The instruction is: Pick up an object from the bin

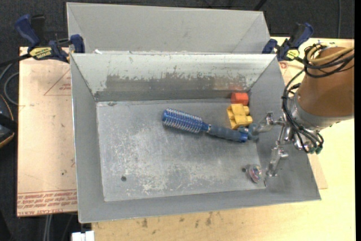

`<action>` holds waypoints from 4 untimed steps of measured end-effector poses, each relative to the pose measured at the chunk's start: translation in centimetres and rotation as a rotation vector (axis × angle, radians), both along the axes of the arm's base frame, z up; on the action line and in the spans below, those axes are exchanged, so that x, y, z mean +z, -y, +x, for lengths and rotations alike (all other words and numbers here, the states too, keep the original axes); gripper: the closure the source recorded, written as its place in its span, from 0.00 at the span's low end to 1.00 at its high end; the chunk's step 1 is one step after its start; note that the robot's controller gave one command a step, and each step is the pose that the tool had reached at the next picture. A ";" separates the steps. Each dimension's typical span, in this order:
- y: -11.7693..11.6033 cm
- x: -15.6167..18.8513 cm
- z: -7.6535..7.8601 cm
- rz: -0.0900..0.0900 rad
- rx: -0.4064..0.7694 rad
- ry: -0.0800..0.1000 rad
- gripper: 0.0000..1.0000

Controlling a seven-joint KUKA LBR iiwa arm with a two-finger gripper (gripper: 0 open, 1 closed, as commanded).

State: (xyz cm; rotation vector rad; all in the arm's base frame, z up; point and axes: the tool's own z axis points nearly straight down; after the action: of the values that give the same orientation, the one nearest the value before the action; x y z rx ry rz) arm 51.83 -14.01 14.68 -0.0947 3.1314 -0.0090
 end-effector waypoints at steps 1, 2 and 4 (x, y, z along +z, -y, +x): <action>-0.8 -7.5 2.1 0.005 0.238 -0.003 0.00; 0.2 -7.2 0.9 0.016 0.495 0.007 0.00; 0.3 -7.3 0.8 0.016 0.498 0.004 0.00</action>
Offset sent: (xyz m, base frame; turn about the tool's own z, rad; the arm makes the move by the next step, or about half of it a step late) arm 0.0184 0.0064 -0.0768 -0.2396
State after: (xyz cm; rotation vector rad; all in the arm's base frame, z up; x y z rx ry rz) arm 52.58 -14.31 7.38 -0.8615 3.0067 0.0196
